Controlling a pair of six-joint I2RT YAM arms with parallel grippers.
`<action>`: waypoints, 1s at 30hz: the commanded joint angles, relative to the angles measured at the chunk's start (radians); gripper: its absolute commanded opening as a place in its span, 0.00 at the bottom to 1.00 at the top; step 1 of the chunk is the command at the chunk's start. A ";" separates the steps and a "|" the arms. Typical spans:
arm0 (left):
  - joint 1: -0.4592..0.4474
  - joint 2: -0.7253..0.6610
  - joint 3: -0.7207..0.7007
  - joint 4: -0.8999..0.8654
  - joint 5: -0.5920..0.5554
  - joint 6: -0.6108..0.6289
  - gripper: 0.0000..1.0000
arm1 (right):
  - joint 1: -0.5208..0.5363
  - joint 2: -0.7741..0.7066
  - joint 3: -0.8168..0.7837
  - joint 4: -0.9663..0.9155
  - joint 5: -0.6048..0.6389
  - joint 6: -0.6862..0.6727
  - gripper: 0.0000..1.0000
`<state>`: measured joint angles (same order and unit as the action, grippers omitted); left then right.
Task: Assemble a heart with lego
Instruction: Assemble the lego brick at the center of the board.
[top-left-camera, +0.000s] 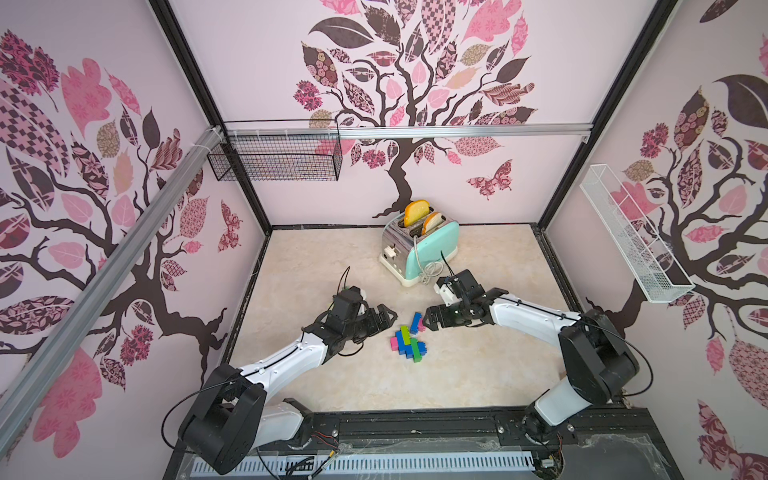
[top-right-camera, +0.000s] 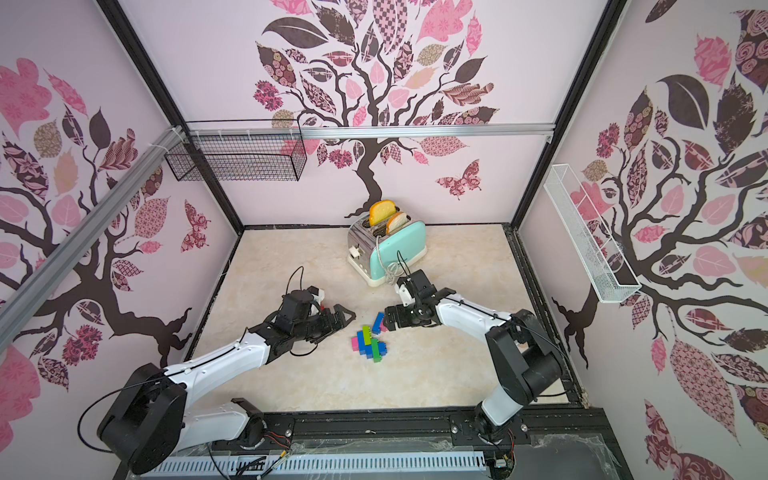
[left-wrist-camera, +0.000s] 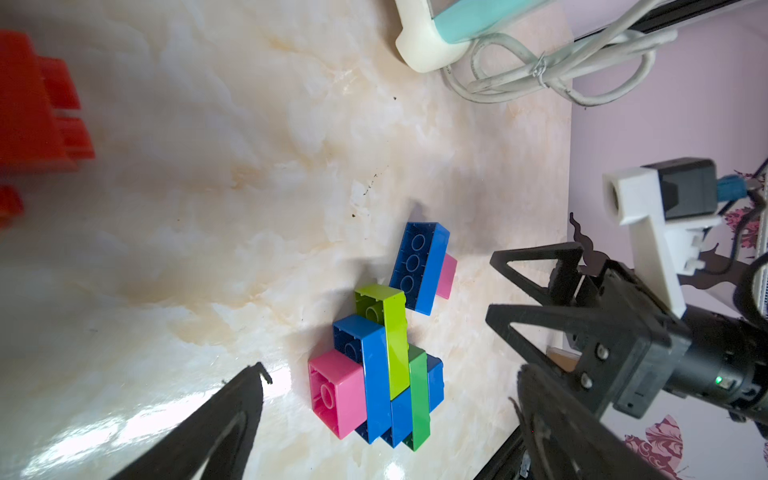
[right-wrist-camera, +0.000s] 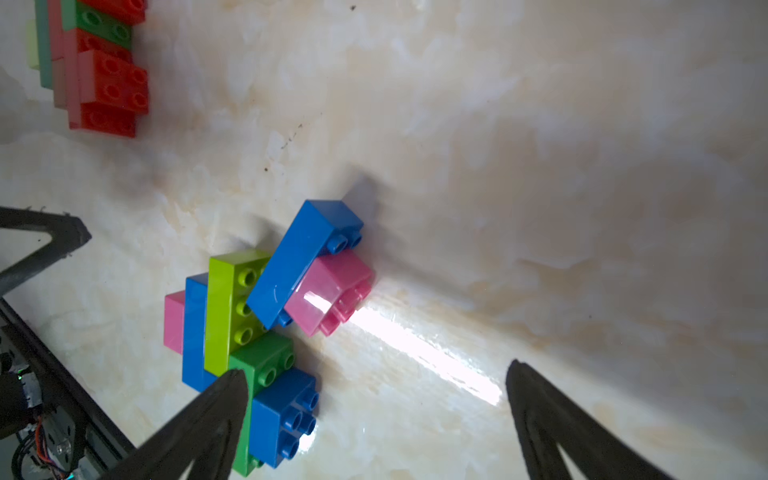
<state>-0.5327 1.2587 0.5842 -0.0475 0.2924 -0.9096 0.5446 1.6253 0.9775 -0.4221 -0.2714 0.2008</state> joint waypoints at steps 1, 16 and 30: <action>0.005 -0.055 0.001 0.009 -0.021 0.009 0.97 | 0.026 0.056 0.080 -0.049 0.061 0.060 0.99; 0.185 -0.216 -0.038 -0.103 0.077 0.094 0.97 | 0.169 0.230 0.229 -0.106 0.181 0.212 0.89; 0.189 -0.162 -0.067 -0.020 0.225 0.129 0.97 | 0.171 0.232 0.239 -0.139 0.230 0.157 0.71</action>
<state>-0.3466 1.0904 0.5217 -0.1081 0.4778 -0.8070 0.7170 1.8469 1.2011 -0.4992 -0.0952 0.3817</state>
